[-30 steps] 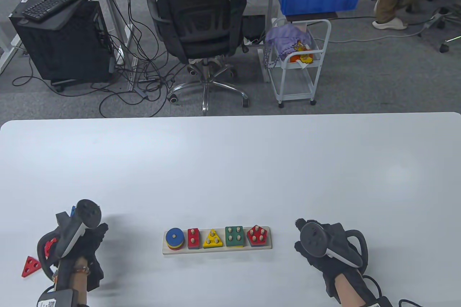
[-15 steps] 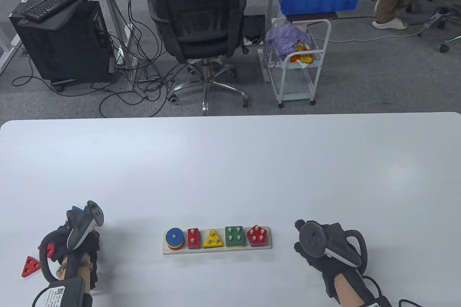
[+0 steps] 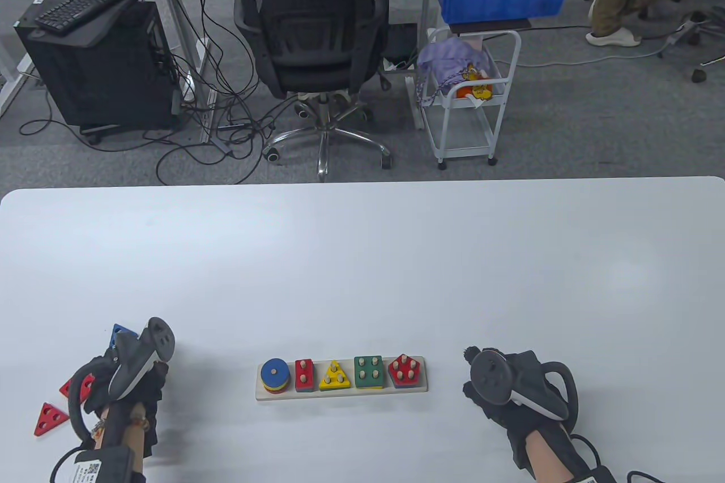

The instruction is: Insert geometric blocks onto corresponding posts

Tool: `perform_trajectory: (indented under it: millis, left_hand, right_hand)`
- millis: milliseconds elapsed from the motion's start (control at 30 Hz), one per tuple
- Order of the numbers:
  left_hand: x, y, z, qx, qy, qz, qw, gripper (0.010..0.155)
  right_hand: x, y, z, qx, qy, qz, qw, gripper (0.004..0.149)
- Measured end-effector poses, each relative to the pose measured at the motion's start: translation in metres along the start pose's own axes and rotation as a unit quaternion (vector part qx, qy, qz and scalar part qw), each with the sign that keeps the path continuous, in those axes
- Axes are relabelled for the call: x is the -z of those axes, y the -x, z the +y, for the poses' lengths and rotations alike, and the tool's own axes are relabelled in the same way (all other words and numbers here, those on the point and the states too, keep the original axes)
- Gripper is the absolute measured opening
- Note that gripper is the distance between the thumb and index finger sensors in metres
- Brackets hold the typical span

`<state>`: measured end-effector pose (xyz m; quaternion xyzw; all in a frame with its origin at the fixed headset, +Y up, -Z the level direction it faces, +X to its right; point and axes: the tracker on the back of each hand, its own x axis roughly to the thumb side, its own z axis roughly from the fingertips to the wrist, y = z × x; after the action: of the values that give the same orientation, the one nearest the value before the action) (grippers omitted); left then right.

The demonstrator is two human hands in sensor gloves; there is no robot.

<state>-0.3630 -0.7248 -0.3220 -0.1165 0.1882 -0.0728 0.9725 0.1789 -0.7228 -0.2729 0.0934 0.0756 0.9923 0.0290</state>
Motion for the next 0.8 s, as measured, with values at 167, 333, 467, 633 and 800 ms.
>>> perform_trajectory:
  millis: [167, 333, 467, 633, 800]
  left_hand:
    - [-0.025, -0.032, 0.021, -0.056, -0.022, -0.087, 0.994, 0.065]
    - [-0.061, -0.080, 0.034, -0.065, -0.060, -0.197, 0.977, 0.067]
    - [-0.087, -0.111, 0.033, -0.057, -0.092, -0.276, 0.955, 0.067]
    - [-0.103, -0.136, 0.020, -0.054, -0.104, -0.334, 0.935, 0.066]
    - [-0.104, -0.144, 0.011, -0.022, -0.113, -0.337, 0.935, 0.067]
  right_hand:
    - [0.000, 0.000, 0.001, -0.002, -0.001, -0.001, 1.000, 0.062]
    - [0.000, -0.001, 0.001, -0.003, 0.000, -0.003, 1.000, 0.062]
    - [0.000, -0.001, 0.001, -0.006, -0.004, -0.001, 1.000, 0.062]
    - [0.001, -0.002, 0.001, -0.006, -0.006, -0.003, 1.000, 0.062]
    - [0.001, -0.002, 0.002, -0.008, -0.014, -0.001, 1.000, 0.062]
